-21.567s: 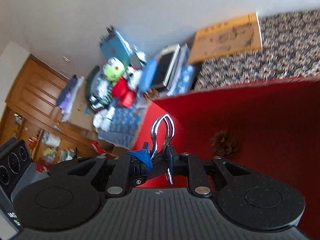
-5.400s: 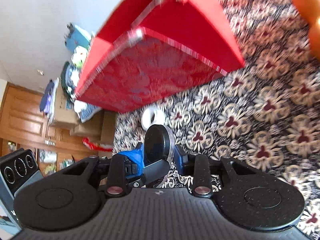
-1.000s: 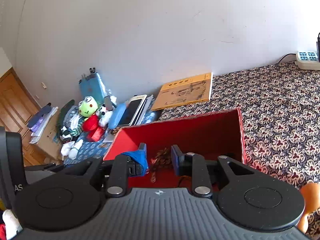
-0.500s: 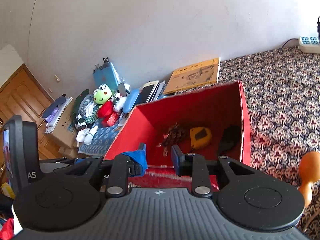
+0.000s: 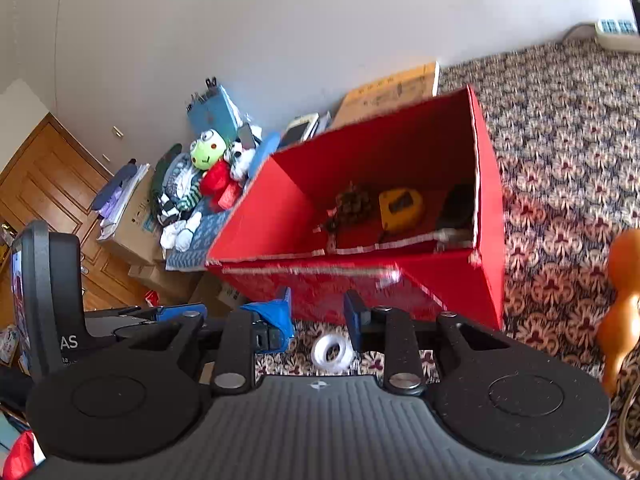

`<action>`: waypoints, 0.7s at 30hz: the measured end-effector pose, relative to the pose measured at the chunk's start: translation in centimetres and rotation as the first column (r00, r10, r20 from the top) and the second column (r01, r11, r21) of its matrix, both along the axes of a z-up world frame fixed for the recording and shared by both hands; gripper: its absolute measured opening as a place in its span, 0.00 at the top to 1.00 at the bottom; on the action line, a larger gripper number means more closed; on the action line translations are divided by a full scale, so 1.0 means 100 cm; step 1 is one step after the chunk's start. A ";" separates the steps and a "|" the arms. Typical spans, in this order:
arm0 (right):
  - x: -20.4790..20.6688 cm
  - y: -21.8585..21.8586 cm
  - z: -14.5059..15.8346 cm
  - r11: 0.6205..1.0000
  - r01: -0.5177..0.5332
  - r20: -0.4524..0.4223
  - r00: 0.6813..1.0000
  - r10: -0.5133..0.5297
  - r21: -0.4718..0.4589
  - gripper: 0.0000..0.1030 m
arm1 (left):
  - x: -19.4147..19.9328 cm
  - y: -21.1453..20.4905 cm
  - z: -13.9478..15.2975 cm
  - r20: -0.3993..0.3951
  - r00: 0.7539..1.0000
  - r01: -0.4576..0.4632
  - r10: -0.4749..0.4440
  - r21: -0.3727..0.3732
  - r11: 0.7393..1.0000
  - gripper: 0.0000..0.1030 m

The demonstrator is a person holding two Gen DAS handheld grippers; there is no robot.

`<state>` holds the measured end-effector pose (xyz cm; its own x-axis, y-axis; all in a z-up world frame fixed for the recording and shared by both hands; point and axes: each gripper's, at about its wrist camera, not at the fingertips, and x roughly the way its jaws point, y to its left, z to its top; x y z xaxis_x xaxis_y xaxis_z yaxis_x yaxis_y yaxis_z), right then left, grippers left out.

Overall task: Organize rigid objects
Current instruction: 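Withdraw the right gripper from the box toward the white tape roll, then lower the right gripper onto the white tape roll and close it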

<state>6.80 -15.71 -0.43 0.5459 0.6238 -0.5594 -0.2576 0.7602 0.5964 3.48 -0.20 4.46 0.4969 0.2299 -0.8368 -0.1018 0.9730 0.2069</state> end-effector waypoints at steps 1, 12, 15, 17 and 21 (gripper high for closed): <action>-0.001 0.001 -0.003 1.000 -0.002 -0.009 1.000 0.003 0.002 0.89 | -0.001 0.001 -0.003 -0.006 1.000 0.000 0.000 -0.004 1.000 0.35; -0.004 0.009 -0.033 1.000 -0.012 -0.112 0.994 0.011 -0.007 0.85 | -0.007 0.010 -0.049 -0.099 0.995 -0.004 0.000 -0.037 0.999 0.35; -0.003 0.013 -0.040 1.000 -0.018 -0.140 0.990 0.017 -0.005 0.85 | -0.009 0.015 -0.060 -0.099 0.995 0.014 -0.020 -0.067 0.998 0.35; -0.001 0.016 -0.046 1.000 -0.021 -0.163 0.986 0.019 -0.008 0.85 | -0.010 0.019 -0.068 -0.101 0.994 0.029 -0.037 -0.084 0.996 0.35; 0.003 0.023 -0.058 0.999 -0.027 -0.199 0.980 0.023 -0.021 0.85 | -0.015 0.024 -0.081 -0.097 0.991 0.077 -0.089 -0.119 0.990 0.35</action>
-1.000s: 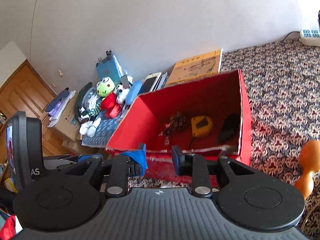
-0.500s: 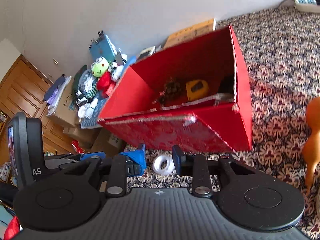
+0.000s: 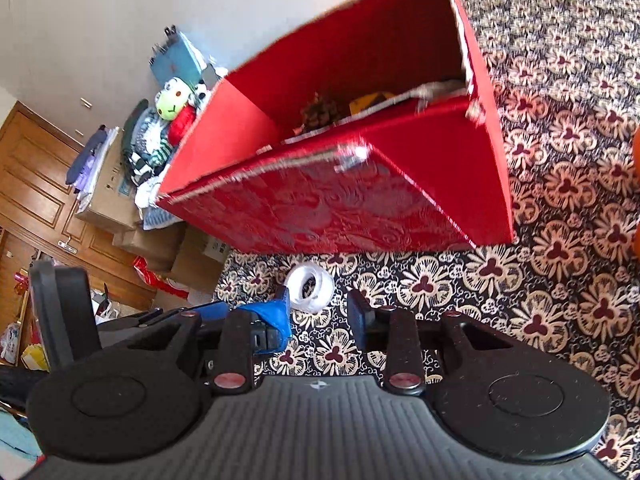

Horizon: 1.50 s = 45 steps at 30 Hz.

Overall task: Organize rigid objects
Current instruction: 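Lower the right gripper onto the white tape roll and close it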

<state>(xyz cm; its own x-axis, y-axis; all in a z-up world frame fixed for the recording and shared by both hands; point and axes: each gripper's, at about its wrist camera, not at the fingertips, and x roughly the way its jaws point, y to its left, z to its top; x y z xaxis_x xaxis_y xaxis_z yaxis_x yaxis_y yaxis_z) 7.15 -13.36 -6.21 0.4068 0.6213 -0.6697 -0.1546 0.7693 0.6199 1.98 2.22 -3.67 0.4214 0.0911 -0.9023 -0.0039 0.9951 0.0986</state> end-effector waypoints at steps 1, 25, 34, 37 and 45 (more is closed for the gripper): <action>0.001 0.001 -0.002 1.000 -0.003 -0.007 1.000 0.003 0.004 0.85 | -0.001 0.001 -0.002 0.003 1.000 0.013 -0.013 -0.012 1.000 0.35; 0.041 0.043 -0.036 0.999 -0.026 -0.106 0.994 0.021 -0.046 0.85 | 0.022 0.005 -0.027 0.137 0.949 0.303 -0.282 -0.165 0.939 0.40; 0.044 0.048 -0.042 0.997 -0.027 -0.115 0.993 0.019 -0.071 0.85 | 0.031 0.010 -0.026 0.158 0.936 0.339 -0.313 -0.178 0.924 0.58; 0.046 0.045 -0.044 0.998 -0.018 -0.124 0.992 0.011 -0.058 0.85 | 0.033 0.011 -0.026 0.159 0.935 0.342 -0.316 -0.182 0.922 0.59; 0.040 0.039 -0.043 0.999 -0.014 -0.117 0.993 0.008 -0.050 0.86 | 0.028 0.016 -0.015 0.159 0.933 0.352 -0.323 -0.220 0.910 0.59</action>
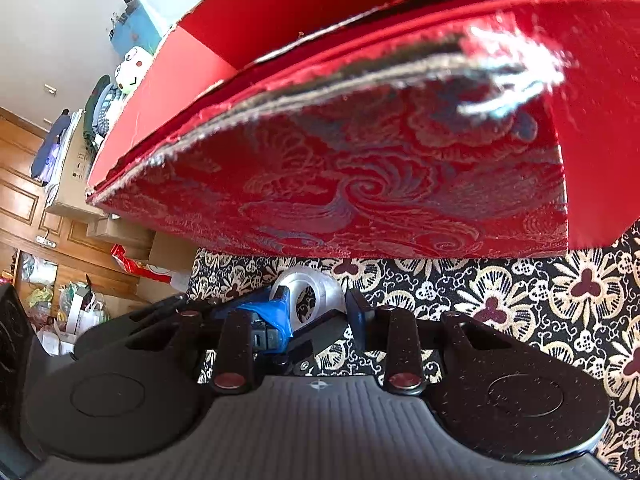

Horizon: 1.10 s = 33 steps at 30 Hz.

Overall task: Organize rigid objects
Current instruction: 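Lower the right gripper onto the white tape roll and close it, then lift the tape roll with the right gripper toward the red box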

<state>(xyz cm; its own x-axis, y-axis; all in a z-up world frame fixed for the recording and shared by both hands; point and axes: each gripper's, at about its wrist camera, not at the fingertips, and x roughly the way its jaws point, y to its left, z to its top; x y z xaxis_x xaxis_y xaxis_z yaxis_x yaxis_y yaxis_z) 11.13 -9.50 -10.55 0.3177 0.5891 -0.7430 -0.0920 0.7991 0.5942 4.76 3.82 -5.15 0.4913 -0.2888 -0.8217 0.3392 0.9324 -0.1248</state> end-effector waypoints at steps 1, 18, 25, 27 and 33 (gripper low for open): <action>-0.002 -0.001 0.001 1.000 0.000 0.004 1.000 0.000 -0.005 0.87 | 0.000 -0.002 0.002 0.003 1.000 0.009 -0.009 0.007 1.000 0.59; -0.067 -0.085 0.041 0.983 0.186 0.081 0.979 -0.185 -0.004 0.90 | -0.031 -0.086 0.047 0.081 0.960 0.271 -0.270 -0.008 0.962 0.59; -0.089 -0.120 0.077 0.957 0.290 0.171 0.941 -0.291 0.028 0.90 | -0.044 -0.116 0.082 0.176 0.927 0.344 -0.332 -0.043 0.938 0.60; -0.089 -0.125 0.091 0.953 0.302 0.209 0.930 -0.303 0.037 0.90 | -0.042 -0.120 0.095 0.215 0.918 0.350 -0.332 -0.049 0.935 0.60; -0.067 -0.129 0.132 0.957 0.282 0.343 0.894 -0.288 0.069 0.90 | -0.023 -0.118 0.141 0.307 0.911 0.315 -0.275 -0.086 0.945 0.60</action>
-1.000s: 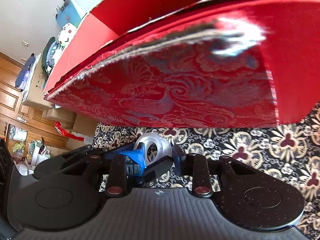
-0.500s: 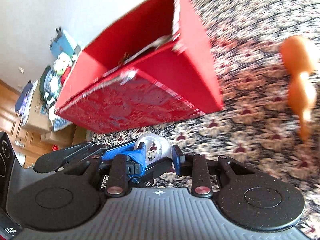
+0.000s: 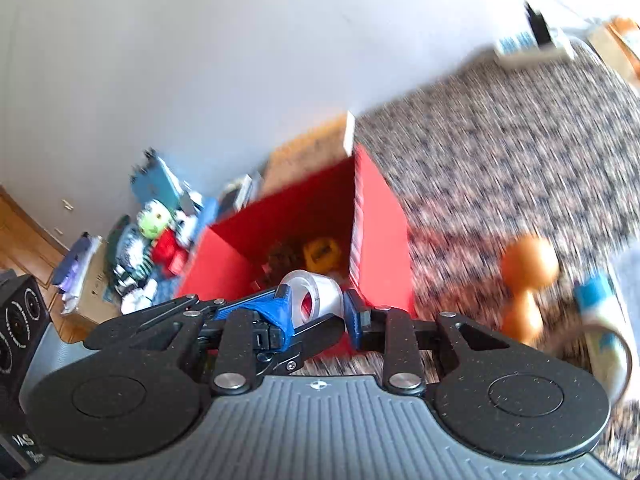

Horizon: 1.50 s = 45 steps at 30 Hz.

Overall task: Organize rigid objects
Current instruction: 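Lift the tape roll with the right gripper toward the red box, then carry the tape roll with the right gripper over the red box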

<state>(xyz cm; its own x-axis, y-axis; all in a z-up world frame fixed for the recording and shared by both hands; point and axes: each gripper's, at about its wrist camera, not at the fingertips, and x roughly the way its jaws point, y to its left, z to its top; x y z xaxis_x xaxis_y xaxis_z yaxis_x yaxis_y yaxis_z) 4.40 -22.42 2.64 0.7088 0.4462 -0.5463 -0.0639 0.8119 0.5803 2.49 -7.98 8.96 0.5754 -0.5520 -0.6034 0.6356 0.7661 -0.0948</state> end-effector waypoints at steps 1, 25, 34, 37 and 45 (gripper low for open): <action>0.005 0.002 0.005 1.000 -0.008 0.021 1.000 0.008 -0.003 0.90 | 0.009 0.000 0.006 0.010 1.000 -0.012 0.012 -0.008 1.000 0.60; 0.171 0.141 -0.066 0.943 -0.332 -0.334 0.892 0.306 -0.024 0.91 | 0.132 0.125 -0.074 -0.280 0.915 -0.249 0.290 0.173 0.953 0.60; 0.193 0.169 -0.086 0.924 -0.383 -0.452 0.824 0.341 0.000 0.92 | 0.145 0.140 -0.089 -0.351 0.863 -0.286 0.363 0.253 0.924 0.59; 0.196 0.171 -0.091 0.925 -0.380 -0.476 0.808 0.346 0.027 0.92 | 0.144 0.141 -0.090 -0.339 0.860 -0.299 0.382 0.272 0.915 0.59; 0.200 0.164 -0.098 0.919 -0.376 -0.481 0.788 0.384 0.117 0.88 | 0.142 0.138 -0.086 -0.299 0.858 -0.329 0.419 0.307 0.893 0.52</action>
